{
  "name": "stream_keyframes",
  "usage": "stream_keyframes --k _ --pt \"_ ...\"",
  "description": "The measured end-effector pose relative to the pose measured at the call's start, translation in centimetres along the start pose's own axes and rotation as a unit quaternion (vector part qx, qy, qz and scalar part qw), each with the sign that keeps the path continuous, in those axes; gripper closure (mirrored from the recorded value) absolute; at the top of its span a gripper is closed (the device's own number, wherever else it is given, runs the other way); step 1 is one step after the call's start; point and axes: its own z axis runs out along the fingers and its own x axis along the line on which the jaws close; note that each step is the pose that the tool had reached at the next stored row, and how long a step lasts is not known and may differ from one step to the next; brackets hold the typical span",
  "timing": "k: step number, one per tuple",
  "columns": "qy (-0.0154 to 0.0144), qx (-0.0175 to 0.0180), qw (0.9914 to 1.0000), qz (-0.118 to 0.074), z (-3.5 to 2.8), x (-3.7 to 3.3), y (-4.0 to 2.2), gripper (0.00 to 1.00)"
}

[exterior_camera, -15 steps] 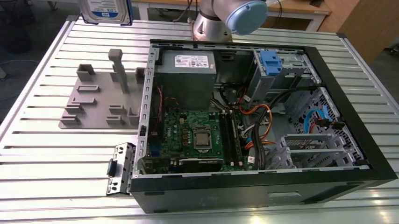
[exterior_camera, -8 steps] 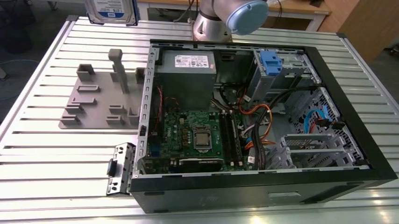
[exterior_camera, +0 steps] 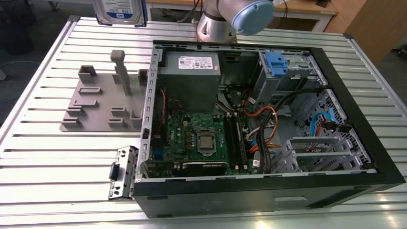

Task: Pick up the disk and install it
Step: 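Pick up the disk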

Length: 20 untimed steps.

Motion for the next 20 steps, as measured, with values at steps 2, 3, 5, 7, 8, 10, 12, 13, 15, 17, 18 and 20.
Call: stream_keyframes --k 2,3,5,7,8,10,12,13,15,17,18,20 --pt "0.0000 0.0000 1.00000 0.000 -0.01 0.00 -0.35 0.64" --pt "0.0000 -0.0001 1.00000 0.000 -0.02 0.00 -0.51 0.64" --pt "0.0000 0.0000 1.00000 0.000 -0.02 -0.01 -0.86 0.64" --pt "0.0000 -0.0001 1.00000 0.000 -0.03 -0.01 -1.20 0.64" --pt "0.0000 -0.0001 1.00000 0.000 -0.04 -0.01 -1.36 0.64" --pt "0.0000 -0.0001 1.00000 0.000 -0.05 -0.01 -1.71 0.64" --pt "0.0000 -0.0001 1.00000 0.000 -0.06 -0.02 -2.05 0.64" --pt "0.0000 -0.0001 1.00000 0.000 -0.06 -0.02 -2.23 0.64" --pt "0.0000 -0.0001 1.00000 0.000 -0.07 -0.02 -2.57 0.64" --pt "0.0000 -0.0001 1.00000 0.000 -0.08 -0.03 -2.90 0.64" --pt "0.0000 -0.0001 1.00000 0.000 -0.08 -0.03 -3.07 0.64" --pt "0.0000 -0.0001 1.00000 0.000 -0.09 -0.03 -3.42 0.64"
